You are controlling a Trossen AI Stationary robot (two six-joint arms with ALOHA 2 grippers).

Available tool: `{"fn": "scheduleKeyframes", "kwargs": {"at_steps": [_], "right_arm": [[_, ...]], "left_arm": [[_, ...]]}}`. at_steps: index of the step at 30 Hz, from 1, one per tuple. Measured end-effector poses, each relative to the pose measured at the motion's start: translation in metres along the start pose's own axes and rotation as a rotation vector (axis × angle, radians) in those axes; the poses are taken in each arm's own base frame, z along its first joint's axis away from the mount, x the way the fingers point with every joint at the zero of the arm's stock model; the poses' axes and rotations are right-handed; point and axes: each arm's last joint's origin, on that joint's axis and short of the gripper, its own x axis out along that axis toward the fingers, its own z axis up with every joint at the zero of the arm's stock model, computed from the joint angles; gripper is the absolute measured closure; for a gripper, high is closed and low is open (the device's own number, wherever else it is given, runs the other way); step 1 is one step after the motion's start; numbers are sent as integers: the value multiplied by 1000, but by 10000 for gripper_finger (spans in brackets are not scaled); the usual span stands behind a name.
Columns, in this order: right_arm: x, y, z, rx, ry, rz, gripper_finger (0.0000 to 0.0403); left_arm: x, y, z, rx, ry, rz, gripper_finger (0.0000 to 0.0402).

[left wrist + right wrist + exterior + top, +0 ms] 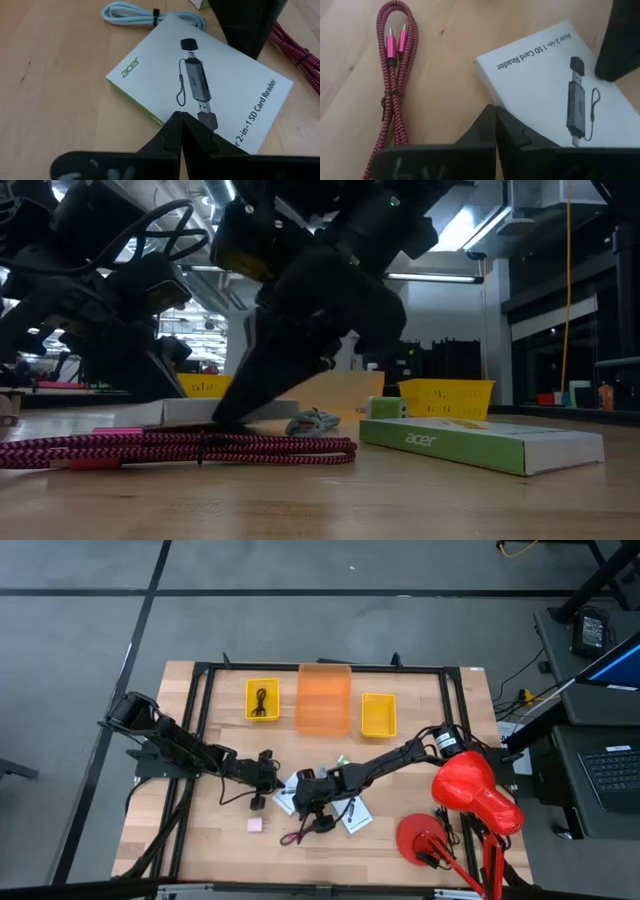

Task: Pick and place items into bin
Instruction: Put the left card reader box into the orange bin

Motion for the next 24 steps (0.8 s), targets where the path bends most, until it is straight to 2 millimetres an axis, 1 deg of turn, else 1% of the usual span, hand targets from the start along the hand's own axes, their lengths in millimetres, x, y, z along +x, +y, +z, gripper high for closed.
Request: {"fn": "scheduleKeyframes", "kwargs": {"at_steps": [5,12,24], "right_arm": [[-3,-1,5,-22,-22,-21,403],[-6,-2,6,-51,-18,-64,403],[-14,-7,22,-116,-128,-172,403]], "left_arm": [[0,1,0,-5,-3,17,400],[0,1,0,-15,-3,17,400],[0,1,0,-29,-4,40,400]]}}
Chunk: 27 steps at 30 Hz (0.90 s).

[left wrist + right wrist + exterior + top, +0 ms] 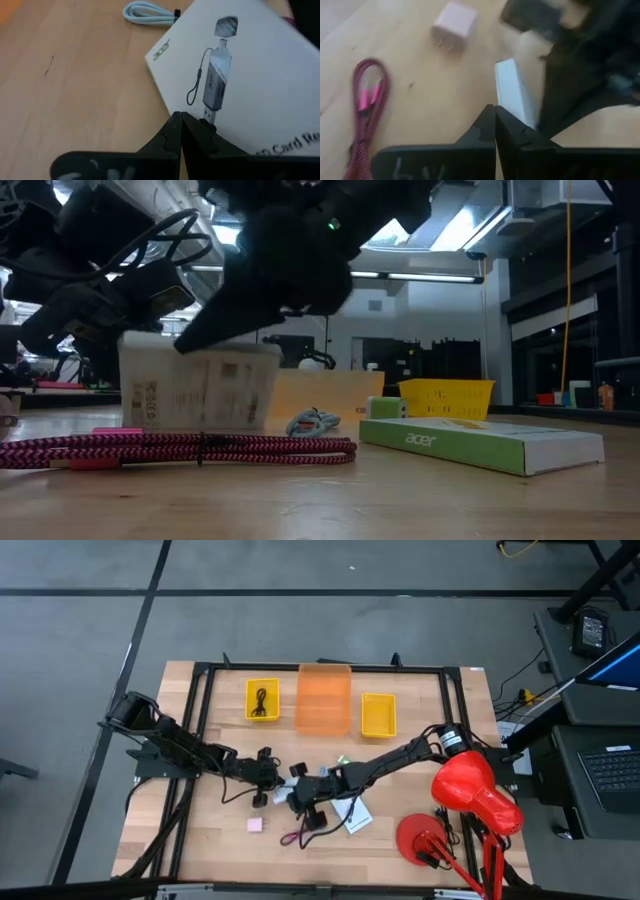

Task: Pick and place items into bin
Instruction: Put the left card reader box into the orange bin

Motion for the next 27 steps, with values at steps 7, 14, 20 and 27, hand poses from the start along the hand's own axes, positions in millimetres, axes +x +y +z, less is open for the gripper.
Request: {"fn": "scheduleKeyframes", "kwargs": {"at_steps": [7,14,20,27], "right_arm": [[4,-11,-11,6,75,-82,403],[4,-10,-11,8,72,-54,403],[-9,-12,-4,6,84,-71,403],[-23,-34,-7,77,133,-96,403]], "left_arm": [[0,-2,-3,4,35,-52,400],[0,-1,-2,14,30,-36,400],[0,-1,-2,25,16,-20,400],[-1,-2,6,67,-17,10,400]]}}
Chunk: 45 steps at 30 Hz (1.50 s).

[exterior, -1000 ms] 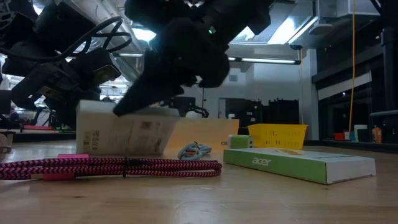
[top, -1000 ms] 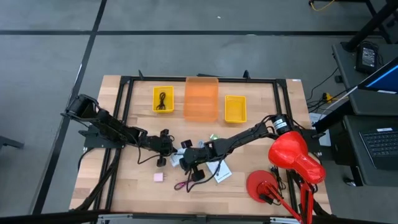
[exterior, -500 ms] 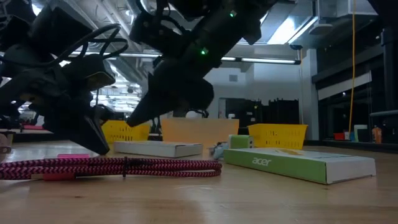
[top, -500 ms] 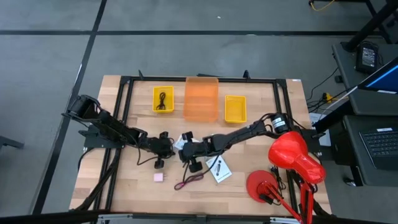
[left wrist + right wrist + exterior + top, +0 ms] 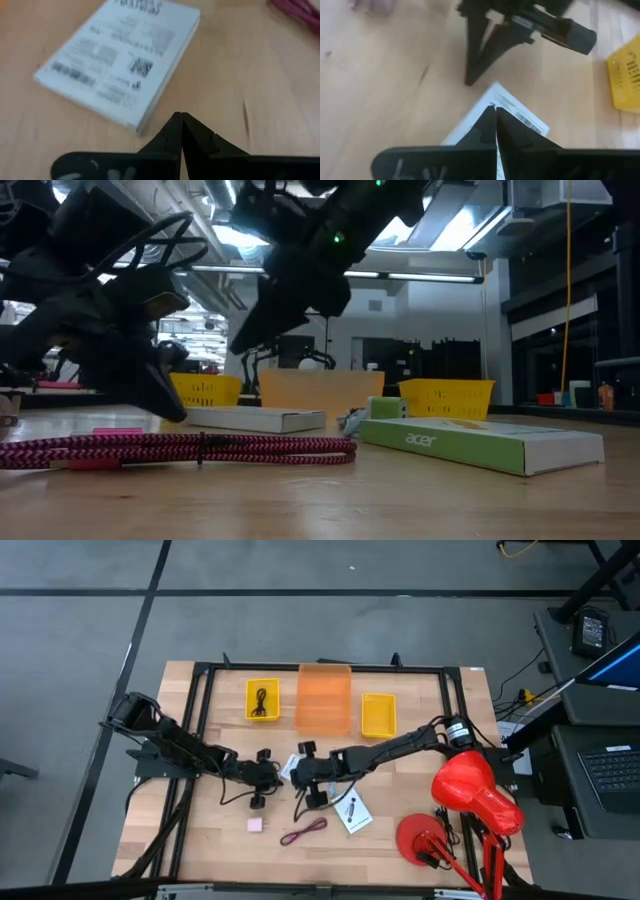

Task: Pick and place items into bin
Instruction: Put the left card reader box into the orange bin

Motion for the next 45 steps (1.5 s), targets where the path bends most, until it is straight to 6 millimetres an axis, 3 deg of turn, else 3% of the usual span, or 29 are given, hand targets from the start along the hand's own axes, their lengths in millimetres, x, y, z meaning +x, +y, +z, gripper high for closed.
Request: {"fn": "scheduleKeyframes", "kwargs": {"at_steps": [18,26,45], "right_arm": [[19,-64,-43,192,150,14,403],[25,-66,-65,227,216,14,403],[33,-58,-68,252,208,123,403]], "left_arm": [[-3,-13,15,131,-56,66,400],[-2,-11,15,127,-51,79,400],[0,-3,16,96,-25,52,400]]}}
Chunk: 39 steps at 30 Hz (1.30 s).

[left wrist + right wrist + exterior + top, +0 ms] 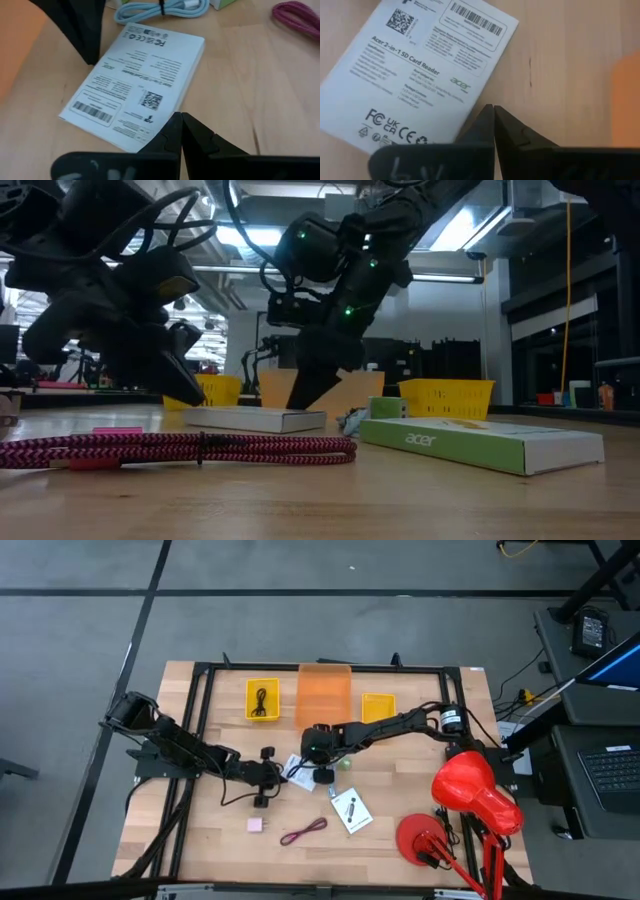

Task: Pick and place items into bin
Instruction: Put the left card reader box into the orange bin

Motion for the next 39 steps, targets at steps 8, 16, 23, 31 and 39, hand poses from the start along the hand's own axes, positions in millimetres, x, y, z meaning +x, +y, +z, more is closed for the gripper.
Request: {"fn": "scheduleKeyframes", "kwargs": {"at_steps": [8,16,23,31,39], "right_arm": [[0,11,4,9,-33,63,403],[0,28,3,-27,-21,125,403],[0,28,2,-22,-15,126,403],[0,26,2,-22,-8,82,403],[-1,27,3,-48,-11,75,403]], "left_arm": [[0,0,-6,-33,65,-28,400],[0,5,-9,-51,98,4,400],[1,6,-8,-59,93,15,400],[1,2,8,-18,54,-46,400],[-7,2,17,5,2,-29,400]]}}
